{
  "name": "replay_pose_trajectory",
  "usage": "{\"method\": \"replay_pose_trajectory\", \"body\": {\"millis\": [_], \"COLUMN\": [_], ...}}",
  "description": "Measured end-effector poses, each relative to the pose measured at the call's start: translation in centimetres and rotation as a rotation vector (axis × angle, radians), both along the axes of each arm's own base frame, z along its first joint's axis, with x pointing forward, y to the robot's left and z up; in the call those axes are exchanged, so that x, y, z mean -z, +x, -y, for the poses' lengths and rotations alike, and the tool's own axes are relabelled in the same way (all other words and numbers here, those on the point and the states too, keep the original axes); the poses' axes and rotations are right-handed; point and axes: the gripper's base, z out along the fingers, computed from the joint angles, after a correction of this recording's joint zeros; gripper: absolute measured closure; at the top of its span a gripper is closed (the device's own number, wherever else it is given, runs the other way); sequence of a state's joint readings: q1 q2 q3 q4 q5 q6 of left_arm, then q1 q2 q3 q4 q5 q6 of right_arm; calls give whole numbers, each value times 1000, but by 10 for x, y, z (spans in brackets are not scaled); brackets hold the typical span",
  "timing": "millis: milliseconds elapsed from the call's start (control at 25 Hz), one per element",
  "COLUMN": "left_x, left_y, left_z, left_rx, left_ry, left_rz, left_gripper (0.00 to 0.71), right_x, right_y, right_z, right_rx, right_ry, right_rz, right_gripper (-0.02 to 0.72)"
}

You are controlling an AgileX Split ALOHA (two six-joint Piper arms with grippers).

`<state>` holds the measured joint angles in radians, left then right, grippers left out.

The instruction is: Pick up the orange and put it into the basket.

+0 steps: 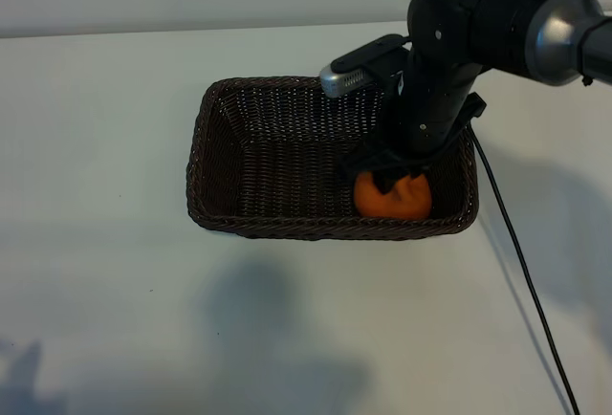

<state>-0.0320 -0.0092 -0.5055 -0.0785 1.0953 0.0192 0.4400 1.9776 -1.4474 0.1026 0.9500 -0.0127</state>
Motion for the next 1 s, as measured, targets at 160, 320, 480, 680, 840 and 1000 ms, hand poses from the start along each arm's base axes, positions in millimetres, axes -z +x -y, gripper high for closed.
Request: {"method": "replay_pose_trajectory", "body": {"millis": [160,320,480,680,840,1000], "left_x": [0,0,0,0,0,0], "left_y": [0,0,0,0,0,0], "left_z": [0,0,0,0,0,0], "left_rx": [1,1,1,1,1,1], "left_ry": [1,1,1,1,1,1], "left_rz": [0,0,0,0,0,0], "left_gripper": [158,158,158,158,158,158], "right_x": [-11,-18,-19,-28,-47,-66], "right_y": [4,4,3,4,8,12], "right_z": [-4,-6,-6,-7,-9,-12], "right_rx": [9,14,12,6,-4,-9], "right_ry": [33,51,48,46,51,66], "right_rz": [1,-7,-16,-26,-22,5], "right_gripper": [68,59,102,109,110,110]}}
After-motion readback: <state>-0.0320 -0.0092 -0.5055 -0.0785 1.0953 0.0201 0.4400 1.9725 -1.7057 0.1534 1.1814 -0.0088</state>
